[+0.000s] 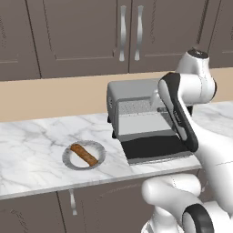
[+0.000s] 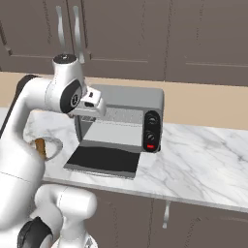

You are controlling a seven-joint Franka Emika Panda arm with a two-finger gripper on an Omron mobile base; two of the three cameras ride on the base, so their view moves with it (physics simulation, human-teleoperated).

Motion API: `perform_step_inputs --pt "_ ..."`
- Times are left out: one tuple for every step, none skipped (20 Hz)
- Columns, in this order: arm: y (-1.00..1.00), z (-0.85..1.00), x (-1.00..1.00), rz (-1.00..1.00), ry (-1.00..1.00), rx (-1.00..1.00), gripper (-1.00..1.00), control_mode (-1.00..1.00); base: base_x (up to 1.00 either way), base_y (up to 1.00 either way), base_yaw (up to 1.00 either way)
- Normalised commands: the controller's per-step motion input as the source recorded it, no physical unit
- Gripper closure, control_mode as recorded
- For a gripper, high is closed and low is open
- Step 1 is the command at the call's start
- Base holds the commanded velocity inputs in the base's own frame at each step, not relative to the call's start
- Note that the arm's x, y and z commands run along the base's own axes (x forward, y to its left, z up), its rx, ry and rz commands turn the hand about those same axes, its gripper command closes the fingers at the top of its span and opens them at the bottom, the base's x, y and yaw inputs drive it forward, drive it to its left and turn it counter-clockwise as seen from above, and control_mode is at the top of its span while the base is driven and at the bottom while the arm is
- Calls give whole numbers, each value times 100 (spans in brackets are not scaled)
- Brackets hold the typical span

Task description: Pull the toaster oven rack outwards. Pick up the baguette from the plate and place it on the toaster oven rack. Close the toaster oven door fully and set the temperature to the lowest setting.

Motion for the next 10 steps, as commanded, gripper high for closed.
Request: perform_step_inputs --pt "-44 -11 -48 -17 -16 17 -100 -100 0 0 0" --pt "-48 -11 -45 -19 -18 20 -100 -100 0 0 0" --pt "-54 -19 -43 -21 -18 22 -100 -100 0 0 0" --pt "-51 -23 -41 -20 -21 30 -100 -100 0 0 0" --pt "-52 -26 -35 -19 -26 37 -100 -100 0 0 0" --pt "-53 -27 -30 -19 -26 43 -100 -100 0 0 0" --pt "-54 -21 -28 -17 -23 48 -100 -100 0 0 0" --pt "-55 -20 -24 -15 -20 50 -100 -100 0 0 0" --pt "-50 -18 -21 -13 -18 50 -100 -100 0 0 0" --pt "-50 -19 -19 -11 -17 52 -100 -100 0 0 0"
